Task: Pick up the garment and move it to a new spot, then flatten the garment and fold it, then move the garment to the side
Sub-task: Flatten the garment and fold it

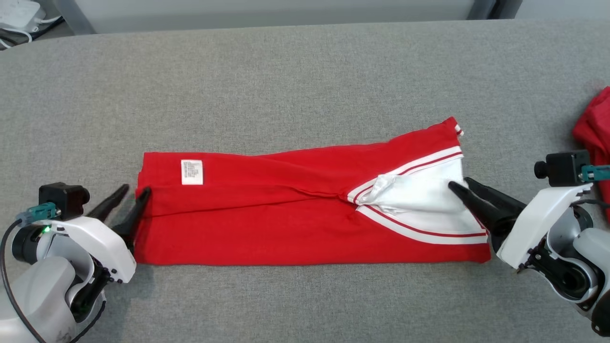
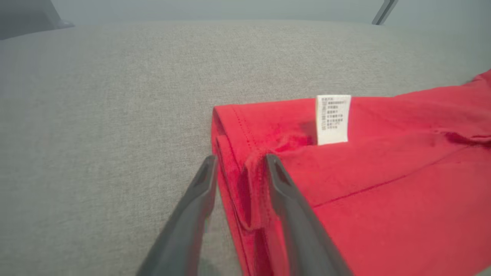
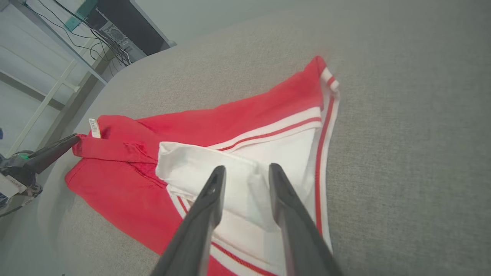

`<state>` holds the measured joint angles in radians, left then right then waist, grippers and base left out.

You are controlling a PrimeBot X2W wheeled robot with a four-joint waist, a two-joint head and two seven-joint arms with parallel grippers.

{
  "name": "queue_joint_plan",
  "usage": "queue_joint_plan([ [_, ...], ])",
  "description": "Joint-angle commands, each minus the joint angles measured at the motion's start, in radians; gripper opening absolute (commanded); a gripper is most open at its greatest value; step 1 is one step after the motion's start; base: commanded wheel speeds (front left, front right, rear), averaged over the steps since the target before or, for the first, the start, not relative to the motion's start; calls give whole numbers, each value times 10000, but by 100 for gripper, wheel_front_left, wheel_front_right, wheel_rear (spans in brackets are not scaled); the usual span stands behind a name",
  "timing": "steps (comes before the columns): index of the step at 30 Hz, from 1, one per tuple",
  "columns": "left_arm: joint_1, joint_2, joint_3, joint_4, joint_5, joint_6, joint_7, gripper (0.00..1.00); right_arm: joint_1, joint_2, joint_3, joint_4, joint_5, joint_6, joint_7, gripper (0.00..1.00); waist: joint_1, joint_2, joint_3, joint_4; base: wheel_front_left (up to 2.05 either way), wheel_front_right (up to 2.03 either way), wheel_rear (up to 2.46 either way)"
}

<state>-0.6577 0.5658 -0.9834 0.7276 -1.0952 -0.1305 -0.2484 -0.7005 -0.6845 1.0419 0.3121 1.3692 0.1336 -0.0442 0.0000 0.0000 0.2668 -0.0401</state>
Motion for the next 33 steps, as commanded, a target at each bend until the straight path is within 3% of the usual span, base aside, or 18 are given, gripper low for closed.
queue_joint_plan([
  [1,-38,345,690,33,198,74,-133,100,399,-338,-124,-65,129,-29,-115,100,0,0,-125,11,0,0,0],
  [5,428,129,1887,-355,692,376,-133,100,539,-519,-510,198,127,-29,-756,100,0,0,-375,55,0,0,0],
  [7,998,-107,3058,-949,1262,762,-133,100,576,-408,-967,795,-97,-29,-1596,100,0,0,-531,97,0,0,0],
  [11,1925,-563,4446,-1926,2196,1262,-133,100,641,98,-1546,1777,-749,-29,-2079,100,0,0,-701,162,0,0,0],
  [16,3050,-1256,5879,-3022,3241,1550,-133,100,942,1035,-2503,2647,-1560,-29,-2168,100,0,0,-896,272,0,0,0],
  [24,4177,-2337,6782,-3806,4468,1376,-133,100,1865,2134,-3543,3398,-2667,-29,-2173,100,0,0,-981,498,0,0,0],
  [33,4467,-2994,7480,-4094,5326,955,-133,100,2084,2623,-4216,4121,-3441,-29,-2175,100,0,0,-738,831,0,0,0],
])
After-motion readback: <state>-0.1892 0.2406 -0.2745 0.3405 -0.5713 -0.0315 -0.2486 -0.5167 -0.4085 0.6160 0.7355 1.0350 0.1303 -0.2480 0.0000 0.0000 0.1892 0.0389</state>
